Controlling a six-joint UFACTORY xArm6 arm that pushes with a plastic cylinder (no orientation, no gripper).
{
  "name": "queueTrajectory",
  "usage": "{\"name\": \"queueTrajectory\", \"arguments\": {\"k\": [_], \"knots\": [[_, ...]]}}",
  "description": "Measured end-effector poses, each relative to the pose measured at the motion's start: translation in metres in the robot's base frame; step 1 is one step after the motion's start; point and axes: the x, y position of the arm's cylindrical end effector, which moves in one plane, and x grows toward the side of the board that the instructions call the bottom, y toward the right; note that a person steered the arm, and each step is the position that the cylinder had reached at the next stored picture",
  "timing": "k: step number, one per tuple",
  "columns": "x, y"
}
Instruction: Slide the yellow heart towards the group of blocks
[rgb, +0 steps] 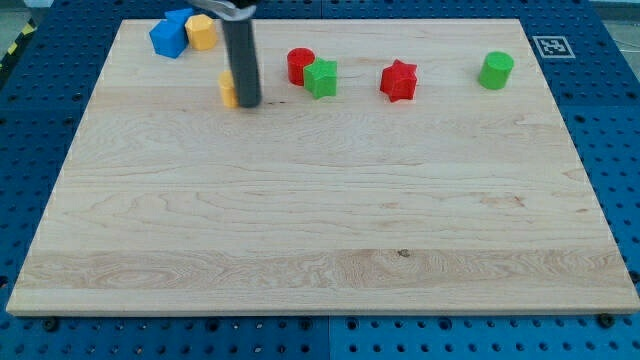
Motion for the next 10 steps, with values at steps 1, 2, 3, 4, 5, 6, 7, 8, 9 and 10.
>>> {"name": "queueTrajectory", "arguments": {"k": [1, 2, 3, 4, 5, 6, 7, 8, 9, 10], "knots": [[-0.012, -0.016], [0.005, -0.005], [0.003, -0.025], [-0.023, -0.063], [-0.049, -0.088], [-0.047, -0.090], [-0.014, -0.069], [-0.018, -0.034], [-0.047, -0.031], [-0.067, -0.031]]}}
